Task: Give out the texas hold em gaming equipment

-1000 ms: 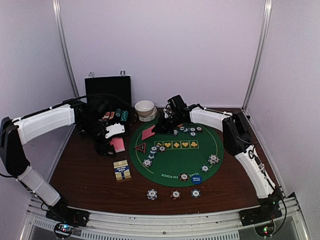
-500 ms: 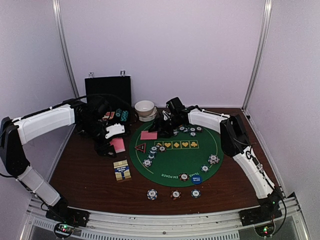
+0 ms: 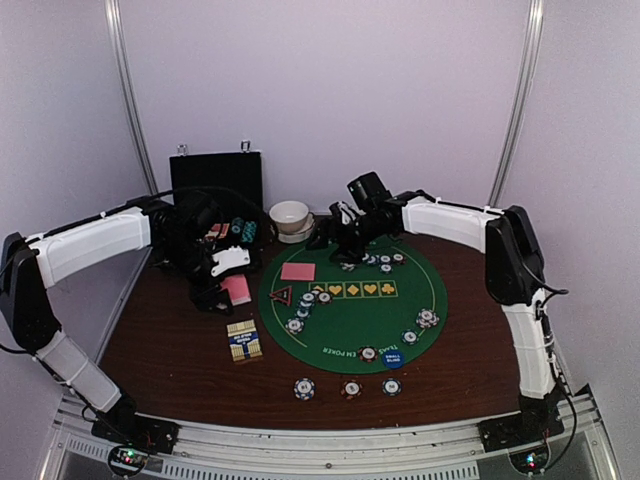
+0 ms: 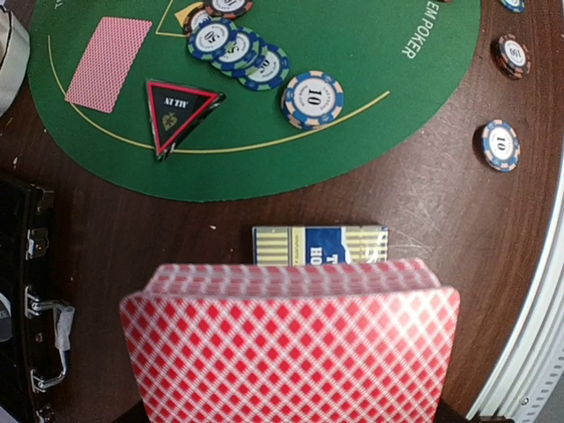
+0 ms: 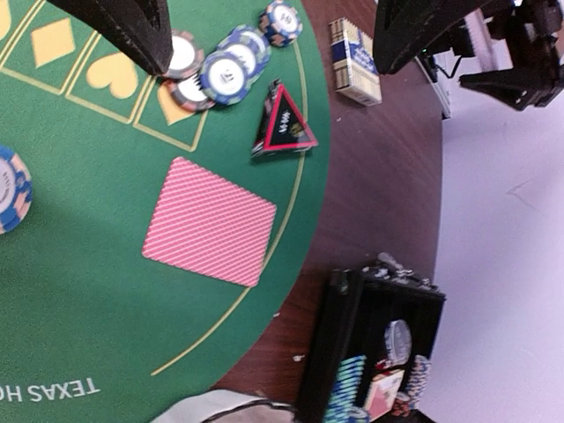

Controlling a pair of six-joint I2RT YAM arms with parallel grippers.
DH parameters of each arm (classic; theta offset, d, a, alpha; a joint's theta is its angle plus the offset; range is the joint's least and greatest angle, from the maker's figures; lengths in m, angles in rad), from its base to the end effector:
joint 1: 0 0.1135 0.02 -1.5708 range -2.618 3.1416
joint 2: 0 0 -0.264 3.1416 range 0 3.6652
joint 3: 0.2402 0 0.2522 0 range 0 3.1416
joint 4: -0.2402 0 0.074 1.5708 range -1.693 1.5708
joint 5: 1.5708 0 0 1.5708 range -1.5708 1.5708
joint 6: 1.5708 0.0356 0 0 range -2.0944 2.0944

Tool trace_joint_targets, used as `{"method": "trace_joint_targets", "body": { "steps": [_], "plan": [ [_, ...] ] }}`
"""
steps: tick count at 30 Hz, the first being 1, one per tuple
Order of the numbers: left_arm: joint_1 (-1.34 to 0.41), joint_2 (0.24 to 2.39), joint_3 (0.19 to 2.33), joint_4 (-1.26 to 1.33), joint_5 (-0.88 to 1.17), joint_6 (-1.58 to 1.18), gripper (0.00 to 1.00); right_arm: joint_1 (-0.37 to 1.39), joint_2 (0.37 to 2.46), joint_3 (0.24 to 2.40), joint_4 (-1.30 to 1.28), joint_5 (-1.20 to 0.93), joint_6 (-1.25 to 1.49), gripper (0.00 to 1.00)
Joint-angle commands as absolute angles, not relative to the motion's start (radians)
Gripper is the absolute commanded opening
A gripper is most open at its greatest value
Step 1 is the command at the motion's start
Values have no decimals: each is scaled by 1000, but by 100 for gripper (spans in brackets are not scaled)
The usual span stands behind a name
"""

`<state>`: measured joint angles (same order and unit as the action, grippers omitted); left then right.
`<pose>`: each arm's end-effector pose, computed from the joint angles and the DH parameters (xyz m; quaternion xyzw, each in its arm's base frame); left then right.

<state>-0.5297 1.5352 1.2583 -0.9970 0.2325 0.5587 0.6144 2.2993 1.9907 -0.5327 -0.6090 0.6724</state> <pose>0.2499 -0.1558 0.2642 0.5233 0.8315 -0.1126 0.1486 0.4100 0.3142 0.2163 -0.0811 0.8940 0.4282 0.1042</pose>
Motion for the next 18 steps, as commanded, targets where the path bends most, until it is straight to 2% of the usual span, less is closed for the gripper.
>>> {"method": "trace_joint_targets", "body": {
  "steps": [1,7,18],
  "plan": [
    [-525,1550,1310,-987,265,531,0,693,2151,1820,-322,-690,759,82],
    [-523,1578,1352,-994,304,494,0,785,2039,1568,13,-774,944,83],
    [-523,1592,1388,-1015,320,480,0,864,2035,1521,187,-820,1042,85]
  ]
}}
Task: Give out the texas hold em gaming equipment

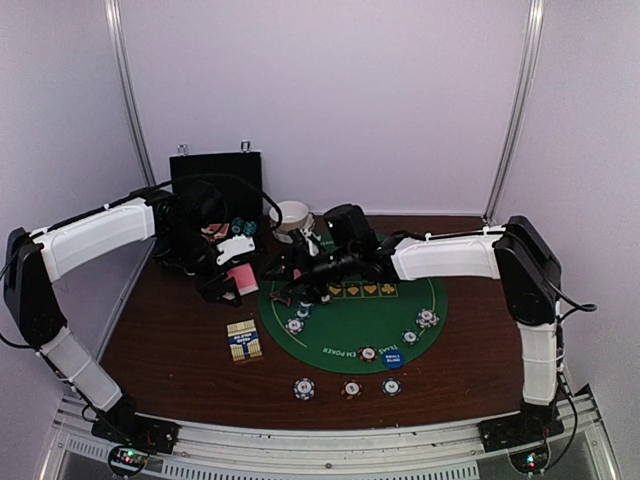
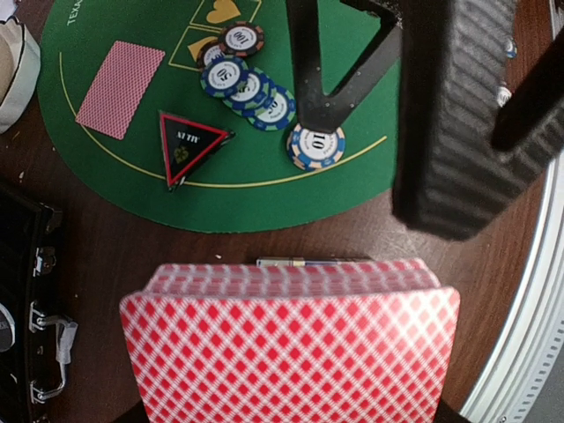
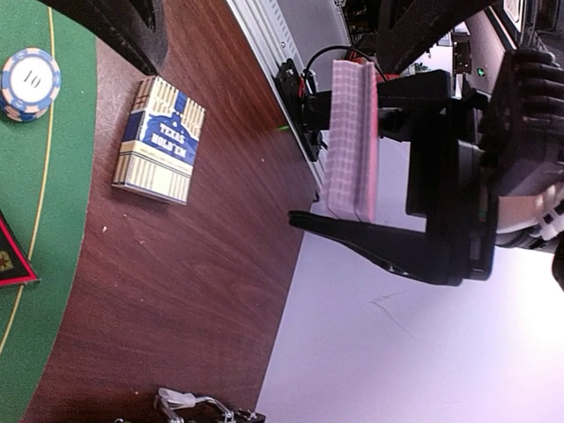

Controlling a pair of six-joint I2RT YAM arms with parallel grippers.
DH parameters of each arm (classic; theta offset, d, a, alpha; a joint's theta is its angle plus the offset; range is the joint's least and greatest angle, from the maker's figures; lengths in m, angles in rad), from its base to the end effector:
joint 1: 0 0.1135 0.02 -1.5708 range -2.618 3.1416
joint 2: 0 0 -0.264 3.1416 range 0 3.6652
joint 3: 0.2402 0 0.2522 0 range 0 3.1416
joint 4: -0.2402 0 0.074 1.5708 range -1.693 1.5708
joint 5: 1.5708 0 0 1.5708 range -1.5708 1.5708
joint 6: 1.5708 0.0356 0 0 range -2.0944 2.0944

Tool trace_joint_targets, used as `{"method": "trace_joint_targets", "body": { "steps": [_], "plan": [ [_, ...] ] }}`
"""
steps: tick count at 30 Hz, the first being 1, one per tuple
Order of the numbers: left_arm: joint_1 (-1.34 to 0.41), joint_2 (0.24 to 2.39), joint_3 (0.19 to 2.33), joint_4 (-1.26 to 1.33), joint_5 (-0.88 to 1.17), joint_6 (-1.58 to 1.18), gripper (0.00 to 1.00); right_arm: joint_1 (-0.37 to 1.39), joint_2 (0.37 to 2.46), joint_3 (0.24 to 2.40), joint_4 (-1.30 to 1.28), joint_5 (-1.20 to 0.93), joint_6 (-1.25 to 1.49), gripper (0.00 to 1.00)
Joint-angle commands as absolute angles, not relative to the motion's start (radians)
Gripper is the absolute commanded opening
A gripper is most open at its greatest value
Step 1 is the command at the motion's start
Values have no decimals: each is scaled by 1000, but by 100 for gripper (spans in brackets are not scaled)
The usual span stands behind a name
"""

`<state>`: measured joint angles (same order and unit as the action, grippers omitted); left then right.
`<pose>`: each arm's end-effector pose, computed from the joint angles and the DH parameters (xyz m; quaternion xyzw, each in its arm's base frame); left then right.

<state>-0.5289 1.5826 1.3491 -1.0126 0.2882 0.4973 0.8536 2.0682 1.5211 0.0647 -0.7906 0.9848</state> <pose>0.2624 -0.1651 0.2767 0.4996 0.8395 -0.1442 0.1577 0.2926 0.3740 0.2234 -0.1472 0.8009 0.5797 0.0278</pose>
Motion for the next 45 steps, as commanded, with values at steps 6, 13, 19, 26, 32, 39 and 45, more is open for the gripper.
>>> {"method": "trace_joint_targets", "body": {
  "steps": [6,13,19,26,32,39,45],
  "plan": [
    [-524,1591,1388,-1021,315,481,0,883,2059,1535,217,-832,1062,84],
    [-524,1588,1389,-1023,317,482,0,891,2093,1579,223,-841,1073,83],
    [-523,1587,1398,-1029,324,482,0,907,2147,1648,201,-848,1072,82],
    [-523,1587,1408,-1037,335,479,0,922,2196,1714,160,-847,1058,81],
    [-523,1585,1414,-1042,341,474,0,922,2194,1706,156,-840,1052,80],
    [-523,1593,1437,-1051,356,464,0,922,2189,1675,168,-830,1055,78],
    [-523,1593,1455,-1060,367,457,0,912,2180,1631,212,-819,1078,77]
  ]
}}
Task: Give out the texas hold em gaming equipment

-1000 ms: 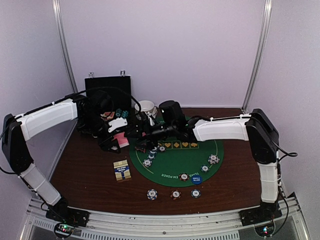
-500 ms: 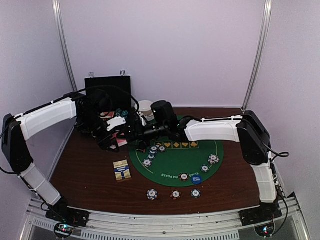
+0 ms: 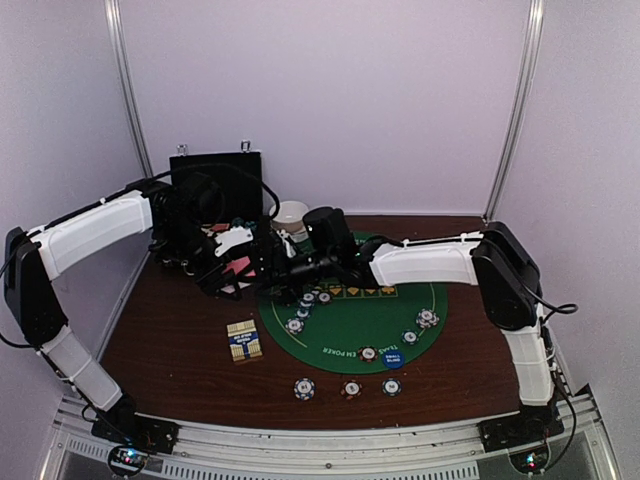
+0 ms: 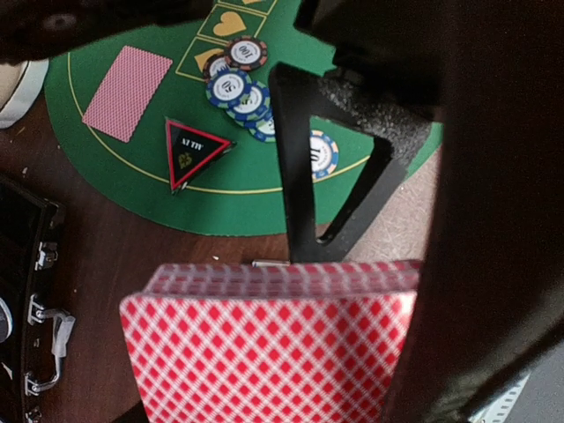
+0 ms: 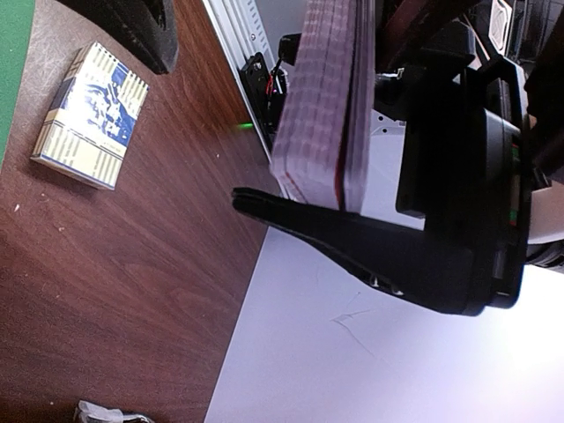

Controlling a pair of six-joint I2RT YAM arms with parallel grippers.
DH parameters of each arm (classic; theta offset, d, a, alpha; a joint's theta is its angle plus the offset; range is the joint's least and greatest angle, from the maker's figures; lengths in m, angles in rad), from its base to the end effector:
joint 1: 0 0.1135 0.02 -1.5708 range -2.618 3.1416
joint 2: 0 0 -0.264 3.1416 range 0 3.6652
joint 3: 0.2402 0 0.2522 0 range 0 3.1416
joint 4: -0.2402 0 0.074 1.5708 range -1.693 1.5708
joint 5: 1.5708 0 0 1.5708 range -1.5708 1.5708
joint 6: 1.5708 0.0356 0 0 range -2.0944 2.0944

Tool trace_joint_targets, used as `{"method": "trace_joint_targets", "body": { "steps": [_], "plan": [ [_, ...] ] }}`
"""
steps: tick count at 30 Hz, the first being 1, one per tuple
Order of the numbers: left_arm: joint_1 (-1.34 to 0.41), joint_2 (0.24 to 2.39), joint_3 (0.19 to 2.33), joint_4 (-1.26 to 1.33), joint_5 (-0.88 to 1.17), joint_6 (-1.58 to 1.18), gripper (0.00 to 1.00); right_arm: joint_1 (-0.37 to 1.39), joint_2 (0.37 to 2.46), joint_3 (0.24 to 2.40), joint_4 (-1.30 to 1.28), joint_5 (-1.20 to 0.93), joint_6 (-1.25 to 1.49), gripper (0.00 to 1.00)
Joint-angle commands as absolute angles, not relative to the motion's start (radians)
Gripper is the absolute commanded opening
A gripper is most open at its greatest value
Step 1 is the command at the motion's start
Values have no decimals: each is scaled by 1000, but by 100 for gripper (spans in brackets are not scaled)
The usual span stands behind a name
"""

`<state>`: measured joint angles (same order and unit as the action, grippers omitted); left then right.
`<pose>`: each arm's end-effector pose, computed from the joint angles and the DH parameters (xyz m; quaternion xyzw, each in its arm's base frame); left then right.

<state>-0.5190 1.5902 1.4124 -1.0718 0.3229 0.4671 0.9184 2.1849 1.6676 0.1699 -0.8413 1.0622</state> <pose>0.2643 -0.1640 0.2909 0.4838 0.8461 -0.1627 0.1537 0.2865 0.4187 0.2270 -0.1802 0.7622 0.6217 0.0079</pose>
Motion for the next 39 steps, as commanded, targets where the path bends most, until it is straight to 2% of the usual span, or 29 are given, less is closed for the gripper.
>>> {"method": "trace_joint_targets", "body": {
  "steps": [1,8,16,29,39],
  "plan": [
    [-523,1592,1456,-1060,368,457,0,909,2178,1618,229,-817,1089,77],
    [-523,1589,1446,-1061,359,467,0,902,2176,1596,317,-823,1161,77],
    [-523,1594,1438,-1059,346,487,0,903,2260,1675,468,-856,1343,77],
    [-524,1588,1419,-1059,344,502,0,900,2328,1762,334,-861,1320,74],
    [-524,1585,1415,-1057,335,512,0,856,2252,1688,152,-841,1175,67]
  ]
}}
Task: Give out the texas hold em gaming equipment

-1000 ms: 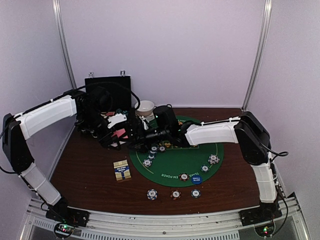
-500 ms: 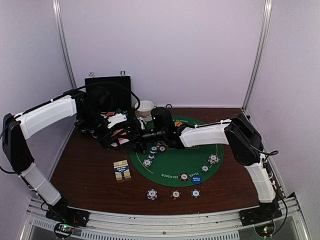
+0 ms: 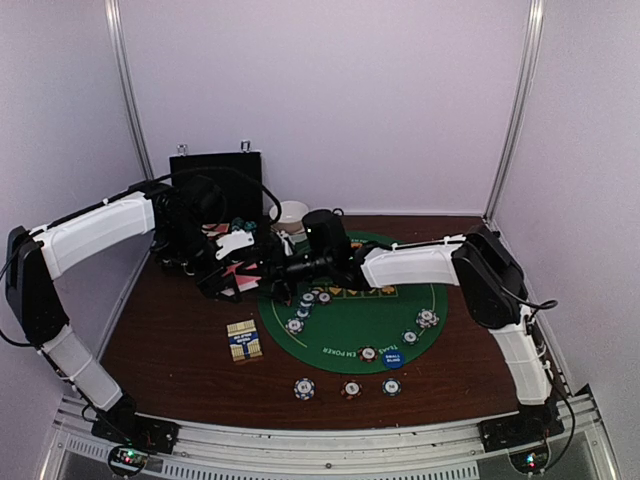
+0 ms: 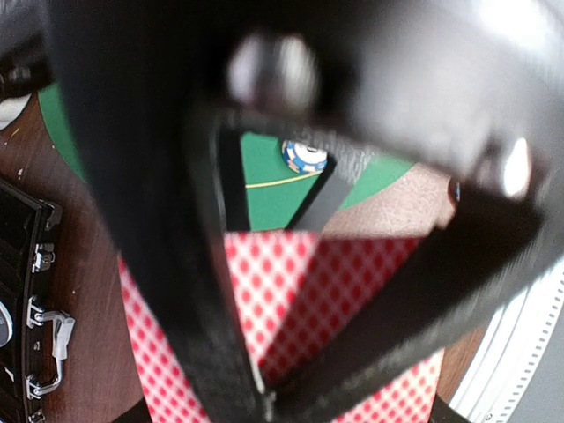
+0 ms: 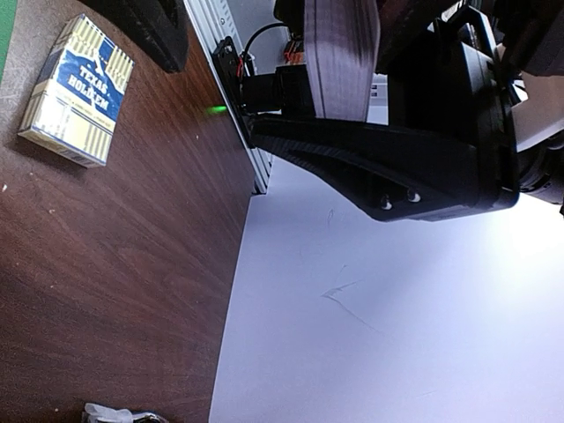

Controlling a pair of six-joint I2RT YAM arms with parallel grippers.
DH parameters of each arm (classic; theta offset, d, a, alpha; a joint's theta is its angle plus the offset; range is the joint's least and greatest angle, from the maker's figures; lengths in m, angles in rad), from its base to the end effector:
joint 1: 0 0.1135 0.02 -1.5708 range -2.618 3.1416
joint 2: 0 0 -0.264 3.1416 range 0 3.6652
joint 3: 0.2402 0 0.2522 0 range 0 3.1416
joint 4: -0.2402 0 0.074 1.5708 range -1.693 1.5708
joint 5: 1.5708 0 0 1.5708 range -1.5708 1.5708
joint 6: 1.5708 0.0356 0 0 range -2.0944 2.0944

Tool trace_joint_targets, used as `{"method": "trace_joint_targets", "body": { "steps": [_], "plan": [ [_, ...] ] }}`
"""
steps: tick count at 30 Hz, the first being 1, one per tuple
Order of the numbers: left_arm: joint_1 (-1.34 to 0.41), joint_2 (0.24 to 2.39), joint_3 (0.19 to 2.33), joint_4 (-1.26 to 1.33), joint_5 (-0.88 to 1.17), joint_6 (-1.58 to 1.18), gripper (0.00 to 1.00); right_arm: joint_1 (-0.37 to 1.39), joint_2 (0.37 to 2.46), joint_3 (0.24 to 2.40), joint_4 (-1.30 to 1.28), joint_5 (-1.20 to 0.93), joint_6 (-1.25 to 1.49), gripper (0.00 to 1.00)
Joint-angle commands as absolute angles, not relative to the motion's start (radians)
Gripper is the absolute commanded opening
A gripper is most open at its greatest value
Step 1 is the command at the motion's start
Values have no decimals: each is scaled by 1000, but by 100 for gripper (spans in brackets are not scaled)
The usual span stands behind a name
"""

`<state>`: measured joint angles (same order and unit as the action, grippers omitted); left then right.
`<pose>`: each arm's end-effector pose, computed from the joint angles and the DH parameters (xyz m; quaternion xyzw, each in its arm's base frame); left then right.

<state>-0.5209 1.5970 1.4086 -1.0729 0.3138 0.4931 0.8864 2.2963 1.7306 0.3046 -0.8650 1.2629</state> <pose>0.2648 -0.1646 0.2877 0.4949 0.8415 -0.1565 0.1501 0.3128 0.4262 0.2053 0.1160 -0.7552 -0.6445 0.0291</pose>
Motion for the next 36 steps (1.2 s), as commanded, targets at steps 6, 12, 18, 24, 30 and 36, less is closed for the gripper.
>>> {"method": "trace_joint_targets", "body": {
  "steps": [6,12,18,24,30,36],
  "plan": [
    [-524,1585,1415,-1054,332,512,0,851,2202,1653,123,-850,1137,62],
    [-525,1590,1414,-1053,326,509,0,850,2141,1643,149,-868,1147,58],
    [-524,1593,1411,-1050,317,508,0,850,2114,1630,184,-890,1178,51],
    [-525,1595,1408,-1050,309,508,0,850,2095,1583,255,-901,1225,40],
    [-523,1595,1404,-1050,305,508,0,847,2077,1569,242,-900,1218,30],
    [-525,1591,1398,-1049,300,509,0,829,2045,1533,207,-896,1193,23]
  ]
}}
